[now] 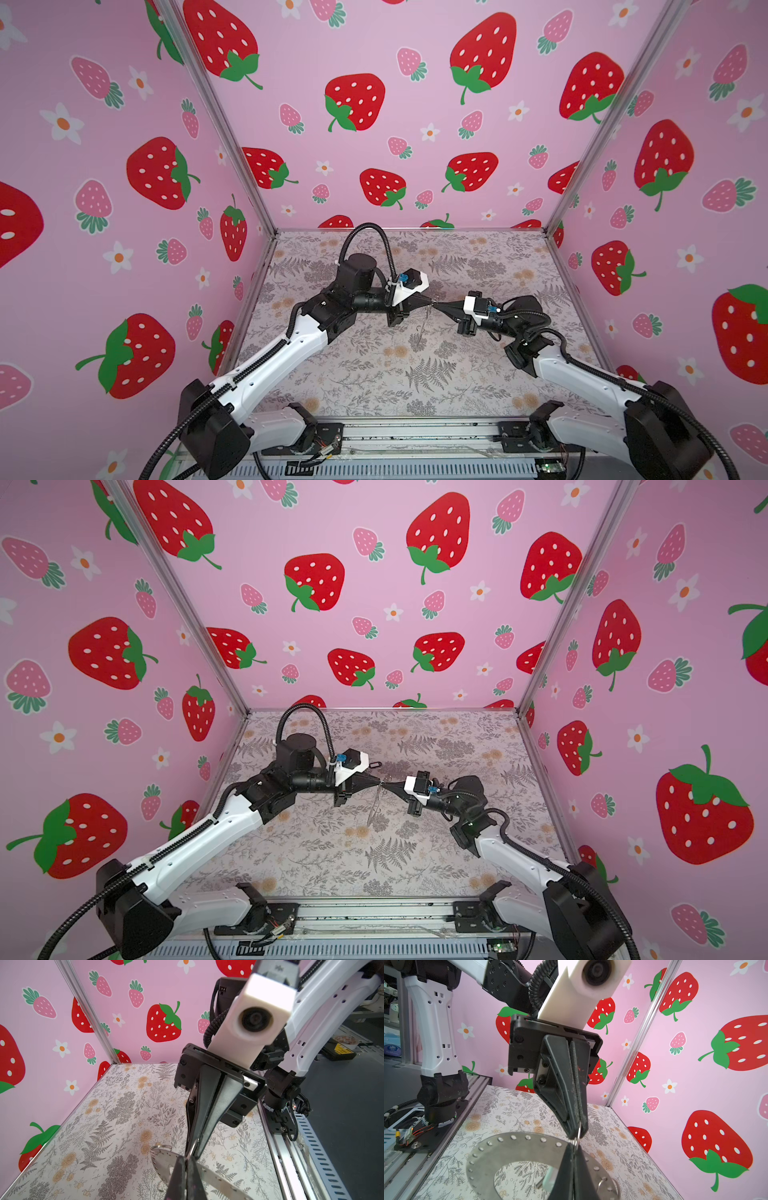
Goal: Put the keys on the keyring
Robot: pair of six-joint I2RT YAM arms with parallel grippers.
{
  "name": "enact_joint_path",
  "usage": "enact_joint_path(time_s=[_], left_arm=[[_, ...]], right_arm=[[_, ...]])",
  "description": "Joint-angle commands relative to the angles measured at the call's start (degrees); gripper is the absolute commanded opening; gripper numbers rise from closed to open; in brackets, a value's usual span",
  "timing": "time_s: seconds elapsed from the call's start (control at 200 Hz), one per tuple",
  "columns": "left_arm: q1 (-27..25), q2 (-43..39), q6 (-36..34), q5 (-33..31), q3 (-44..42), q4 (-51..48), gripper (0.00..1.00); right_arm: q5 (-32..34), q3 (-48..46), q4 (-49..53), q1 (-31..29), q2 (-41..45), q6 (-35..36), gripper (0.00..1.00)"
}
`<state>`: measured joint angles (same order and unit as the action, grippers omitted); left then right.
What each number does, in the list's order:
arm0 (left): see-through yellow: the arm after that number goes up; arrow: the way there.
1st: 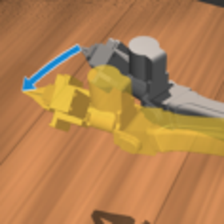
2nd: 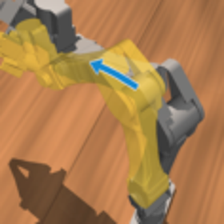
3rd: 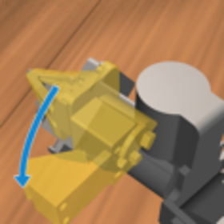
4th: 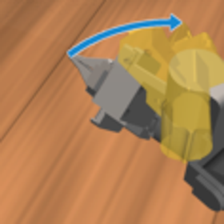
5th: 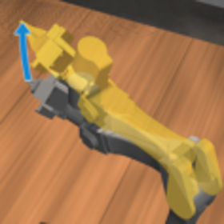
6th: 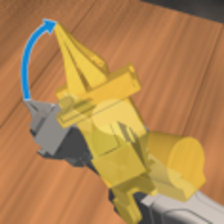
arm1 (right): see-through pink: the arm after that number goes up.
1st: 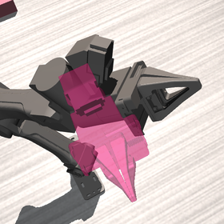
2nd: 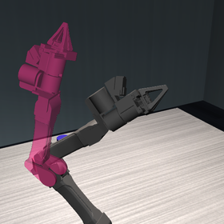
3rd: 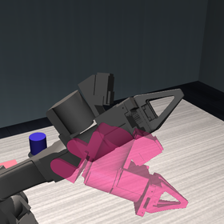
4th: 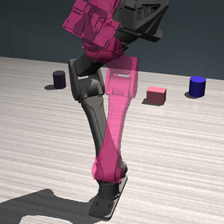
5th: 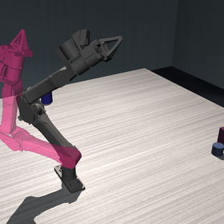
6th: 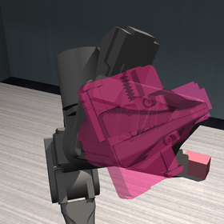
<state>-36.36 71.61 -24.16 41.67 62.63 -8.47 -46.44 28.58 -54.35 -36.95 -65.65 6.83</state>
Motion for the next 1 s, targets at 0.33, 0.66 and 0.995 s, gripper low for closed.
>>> enact_joint_path(time_s=[0.33,0.66,0.995], left_arm=[[-1.84,6.72,-3.00,-19.14,19.88,-27.30,0.00],[-5.37,12.50,-1.84,-26.67,30.07,-37.01,0.00],[-7.41,13.51,-2.10,-28.35,32.55,-37.81,0.00]], right_arm=[[19.44,6.82,22.37,-0.30,5.75,16.01,0.32],[19.74,9.09,21.98,-2.82,4.28,16.77,0.26],[16.23,8.92,19.44,-3.37,2.51,13.21,0.22]])
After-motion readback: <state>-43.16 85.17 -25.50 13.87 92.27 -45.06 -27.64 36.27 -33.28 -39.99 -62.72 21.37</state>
